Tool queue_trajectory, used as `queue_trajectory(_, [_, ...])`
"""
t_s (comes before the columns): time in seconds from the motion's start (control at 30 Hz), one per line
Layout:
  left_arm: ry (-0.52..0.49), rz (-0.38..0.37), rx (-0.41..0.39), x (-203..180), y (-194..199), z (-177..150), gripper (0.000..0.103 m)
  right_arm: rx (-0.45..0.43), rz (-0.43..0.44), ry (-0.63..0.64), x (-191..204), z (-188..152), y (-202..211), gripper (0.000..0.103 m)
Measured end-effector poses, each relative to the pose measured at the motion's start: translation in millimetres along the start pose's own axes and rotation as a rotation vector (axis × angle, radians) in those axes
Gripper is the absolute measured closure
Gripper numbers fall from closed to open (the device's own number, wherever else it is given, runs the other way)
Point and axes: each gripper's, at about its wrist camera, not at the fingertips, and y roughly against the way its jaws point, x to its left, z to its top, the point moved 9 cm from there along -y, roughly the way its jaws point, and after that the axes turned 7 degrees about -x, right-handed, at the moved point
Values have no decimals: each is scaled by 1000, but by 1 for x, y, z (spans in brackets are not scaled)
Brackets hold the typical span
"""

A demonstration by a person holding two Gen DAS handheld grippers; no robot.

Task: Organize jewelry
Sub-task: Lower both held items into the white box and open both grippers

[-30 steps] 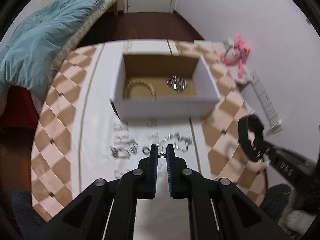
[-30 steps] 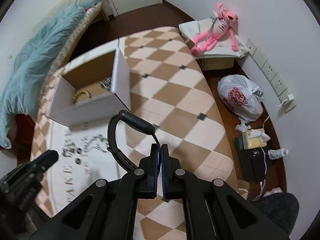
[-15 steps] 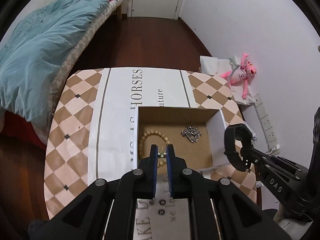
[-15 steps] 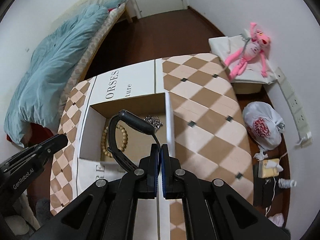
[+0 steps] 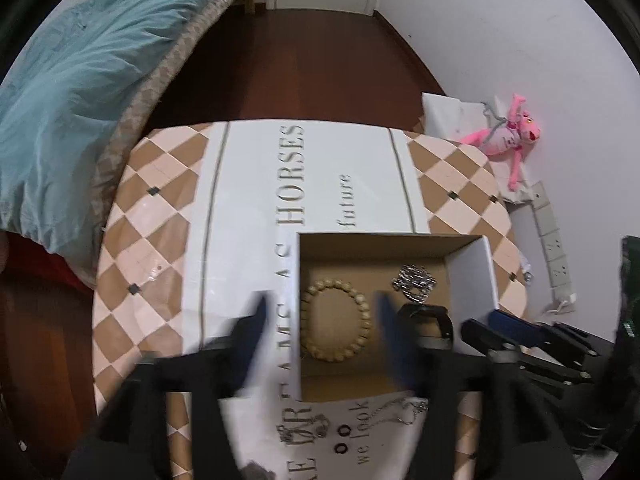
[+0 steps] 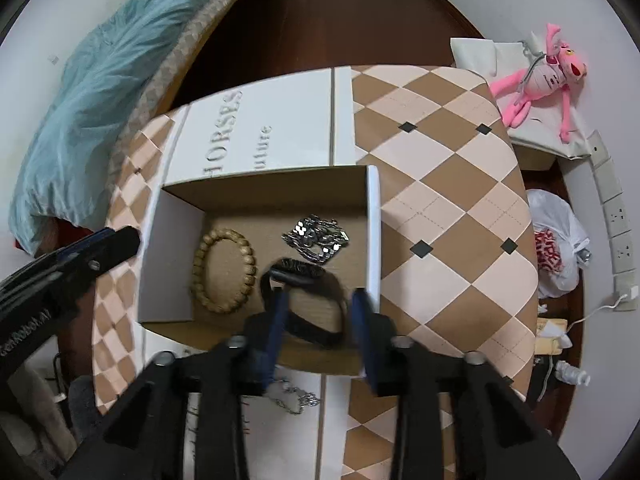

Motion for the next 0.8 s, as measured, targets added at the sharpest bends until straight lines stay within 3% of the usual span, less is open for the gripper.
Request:
queue_trajectory(0.13, [2,42,-19,11,5,-2,20,-32,-26,30,3,1,12,52])
queue_trajectory(0.2, [8,58,-27,16,7,-4,8,-54,-53,50,4,2,18,47])
queue_trajectory(0.37, [2,110,-65,24,15,-10,5,-72,-143,87,2,-2,25,11])
queue_trajectory(0.57, [-16,148,-91,24,23,-20,3,-75,-211,82,-5,-11,28,9])
queue_trajectory(0.8, [-23,144,-98,20,36,-28,3,-144,-221,69,-3,-12,59,7])
